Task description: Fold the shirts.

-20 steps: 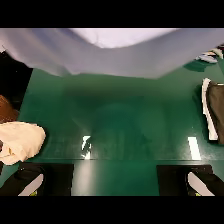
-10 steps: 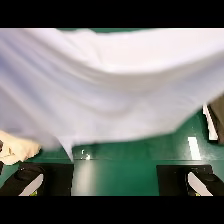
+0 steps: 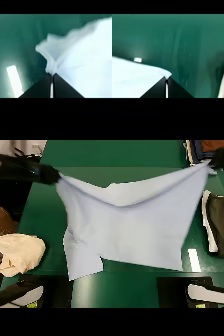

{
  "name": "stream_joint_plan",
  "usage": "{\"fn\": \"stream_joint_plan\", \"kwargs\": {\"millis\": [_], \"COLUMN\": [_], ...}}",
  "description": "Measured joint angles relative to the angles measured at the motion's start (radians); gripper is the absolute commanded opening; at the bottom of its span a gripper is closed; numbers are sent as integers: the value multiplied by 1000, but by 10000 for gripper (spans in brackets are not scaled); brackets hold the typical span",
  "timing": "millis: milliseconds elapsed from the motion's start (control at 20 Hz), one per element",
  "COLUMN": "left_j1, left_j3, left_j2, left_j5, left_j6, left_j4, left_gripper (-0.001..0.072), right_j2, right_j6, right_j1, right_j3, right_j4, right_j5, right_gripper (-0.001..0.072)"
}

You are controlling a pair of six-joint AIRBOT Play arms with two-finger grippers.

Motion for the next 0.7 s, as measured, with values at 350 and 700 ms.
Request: {"fn": "stream_joint_plan", "kwargs": {"millis": [350,700], "left_j1": [0,103], "left_j3": [-68,-64], "left_j2": [-235,-155], "left_j5": [187,-66], "left_j6": [17,16], "left_j4": [8,108], "left_gripper": [606,605], "right_j2": [-246,-163], "right_j6": [-5,-48], "right_j1": [-8,-72], "right_j3": [-50,-101], "right_j4": [181,298], "right_j5": [-130,-64], "right_gripper": [416,413]}}
